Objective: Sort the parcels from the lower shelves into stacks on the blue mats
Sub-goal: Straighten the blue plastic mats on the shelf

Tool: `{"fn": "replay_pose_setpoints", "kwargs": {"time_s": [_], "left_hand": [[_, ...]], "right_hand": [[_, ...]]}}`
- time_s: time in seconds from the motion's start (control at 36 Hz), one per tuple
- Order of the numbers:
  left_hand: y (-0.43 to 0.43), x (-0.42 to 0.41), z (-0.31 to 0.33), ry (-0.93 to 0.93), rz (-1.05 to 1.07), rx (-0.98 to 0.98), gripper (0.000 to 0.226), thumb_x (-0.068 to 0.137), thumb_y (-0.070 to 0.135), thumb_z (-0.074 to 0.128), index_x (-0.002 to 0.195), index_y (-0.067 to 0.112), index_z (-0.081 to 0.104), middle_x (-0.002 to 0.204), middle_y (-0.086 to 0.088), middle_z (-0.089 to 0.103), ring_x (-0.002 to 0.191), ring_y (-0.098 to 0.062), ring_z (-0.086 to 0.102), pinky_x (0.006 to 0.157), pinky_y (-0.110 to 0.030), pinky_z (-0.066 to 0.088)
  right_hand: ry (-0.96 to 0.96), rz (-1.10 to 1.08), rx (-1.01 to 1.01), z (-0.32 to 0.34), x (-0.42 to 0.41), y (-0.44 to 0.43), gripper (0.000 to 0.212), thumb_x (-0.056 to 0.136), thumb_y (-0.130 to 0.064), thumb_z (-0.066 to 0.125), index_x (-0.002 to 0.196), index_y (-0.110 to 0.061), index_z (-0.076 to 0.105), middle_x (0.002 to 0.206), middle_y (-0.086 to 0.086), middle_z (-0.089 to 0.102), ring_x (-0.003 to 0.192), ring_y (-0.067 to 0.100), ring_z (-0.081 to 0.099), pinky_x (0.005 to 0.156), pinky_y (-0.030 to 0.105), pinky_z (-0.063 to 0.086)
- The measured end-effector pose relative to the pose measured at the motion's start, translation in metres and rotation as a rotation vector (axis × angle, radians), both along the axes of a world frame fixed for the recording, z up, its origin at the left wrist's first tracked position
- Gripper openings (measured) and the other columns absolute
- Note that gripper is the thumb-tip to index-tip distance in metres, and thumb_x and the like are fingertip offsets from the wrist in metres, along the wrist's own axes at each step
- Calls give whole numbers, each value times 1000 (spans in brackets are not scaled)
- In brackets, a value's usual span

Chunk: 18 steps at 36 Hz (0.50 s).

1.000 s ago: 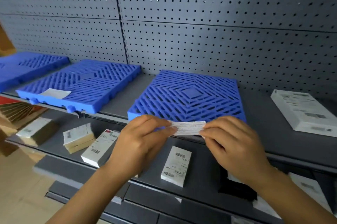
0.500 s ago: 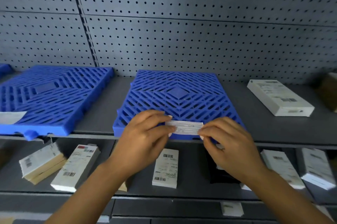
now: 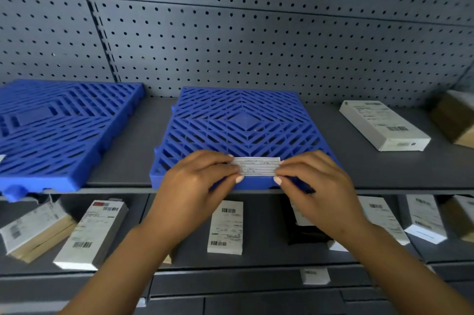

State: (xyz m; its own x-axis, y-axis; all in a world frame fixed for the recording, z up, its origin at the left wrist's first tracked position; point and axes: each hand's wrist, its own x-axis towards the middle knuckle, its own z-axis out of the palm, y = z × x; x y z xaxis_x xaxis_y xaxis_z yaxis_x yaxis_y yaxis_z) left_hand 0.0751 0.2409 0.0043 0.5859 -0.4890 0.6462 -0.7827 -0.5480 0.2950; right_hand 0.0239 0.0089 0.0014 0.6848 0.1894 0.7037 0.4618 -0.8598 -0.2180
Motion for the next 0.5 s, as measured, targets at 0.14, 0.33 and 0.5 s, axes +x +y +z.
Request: {"fn": "replay_pose_setpoints", "kwargs": {"time_s": [0.14,0.33,0.5], "left_hand": [[1,1,-2,1,0,-14,31,90,38,53,100,19,76,105,5,70,100,-6,60,88,-24,49],[1,0,-1,39,29,3,36,89,41,54,107,17,73,110,5,69,102,-9,62,89,-29,52],[1,-5,7,102,39,45,50,89,47,51,127,15,61,127,5,60,118,-8,51,103,-14,32]], "right_hand": [[62,-19,39,2,-2,2,18,88,-29,61,92,-19,74,94,-10,68,91,9,59,80,25,47],[58,-58,-3,2,-6,4,18,87,-26,62,97,-16,73,96,-7,68,92,11,59,78,31,50],[44,-75,1,9,-14,-3,28,88,-32,56,105,-14,70,102,-4,68,94,13,59,80,29,51]]}}
